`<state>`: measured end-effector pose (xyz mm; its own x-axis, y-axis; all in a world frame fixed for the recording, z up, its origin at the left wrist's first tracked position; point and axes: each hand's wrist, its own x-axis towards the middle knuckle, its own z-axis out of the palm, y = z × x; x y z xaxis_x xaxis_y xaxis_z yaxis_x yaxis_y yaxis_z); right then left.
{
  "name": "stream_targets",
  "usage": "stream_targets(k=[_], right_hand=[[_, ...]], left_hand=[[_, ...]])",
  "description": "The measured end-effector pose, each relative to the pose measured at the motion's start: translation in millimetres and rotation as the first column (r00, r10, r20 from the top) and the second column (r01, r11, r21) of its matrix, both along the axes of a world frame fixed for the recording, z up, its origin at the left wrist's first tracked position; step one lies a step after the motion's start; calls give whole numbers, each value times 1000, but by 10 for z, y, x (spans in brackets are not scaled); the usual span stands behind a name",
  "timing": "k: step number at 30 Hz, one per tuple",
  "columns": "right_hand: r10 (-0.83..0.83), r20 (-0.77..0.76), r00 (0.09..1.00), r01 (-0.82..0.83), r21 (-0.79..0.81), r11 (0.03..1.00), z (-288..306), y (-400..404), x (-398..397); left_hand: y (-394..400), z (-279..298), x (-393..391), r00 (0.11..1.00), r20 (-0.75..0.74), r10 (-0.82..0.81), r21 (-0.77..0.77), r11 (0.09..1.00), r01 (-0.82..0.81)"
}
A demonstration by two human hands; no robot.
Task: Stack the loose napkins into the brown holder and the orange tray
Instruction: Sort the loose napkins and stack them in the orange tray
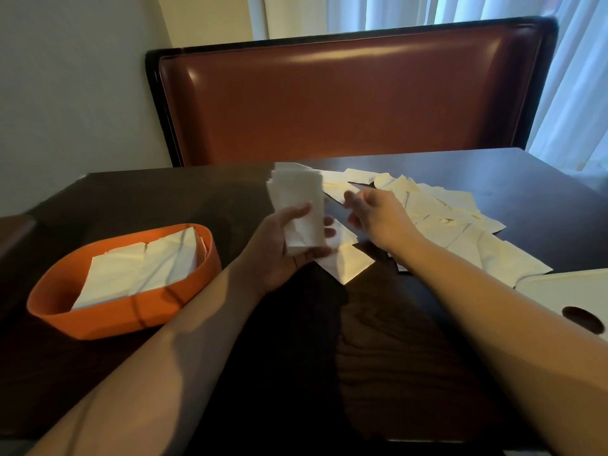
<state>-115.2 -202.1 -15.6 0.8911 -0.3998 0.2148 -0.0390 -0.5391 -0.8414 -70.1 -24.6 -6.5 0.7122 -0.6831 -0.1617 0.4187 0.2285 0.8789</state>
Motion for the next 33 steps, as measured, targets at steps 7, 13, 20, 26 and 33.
stream_targets(k=[7, 13, 20, 26, 33], right_hand=[[-186, -344, 920, 15, -445, 896, -106, 72, 117], [-52, -280, 958, -15, -234, 972, -84, 76, 72], [-150, 210, 966, 111, 184, 977, 54, -19, 17], [297, 344, 891, -455, 670, 586, 223, 17, -133], [119, 357, 927, -318, 573, 756, 171, 216, -84]], left_hand=[[-29, -50, 130, 929, 22, 370, -2, 929, -370], [-40, -60, 131, 930, 42, 365, 6, 931, -366], [-69, -62, 149, 943, -18, 331, 9, 943, -331], [-46, 13, 104, 980, -32, 196, -7, 981, -196], [-2, -15, 9, 988, 37, -151, -45, 987, 153]])
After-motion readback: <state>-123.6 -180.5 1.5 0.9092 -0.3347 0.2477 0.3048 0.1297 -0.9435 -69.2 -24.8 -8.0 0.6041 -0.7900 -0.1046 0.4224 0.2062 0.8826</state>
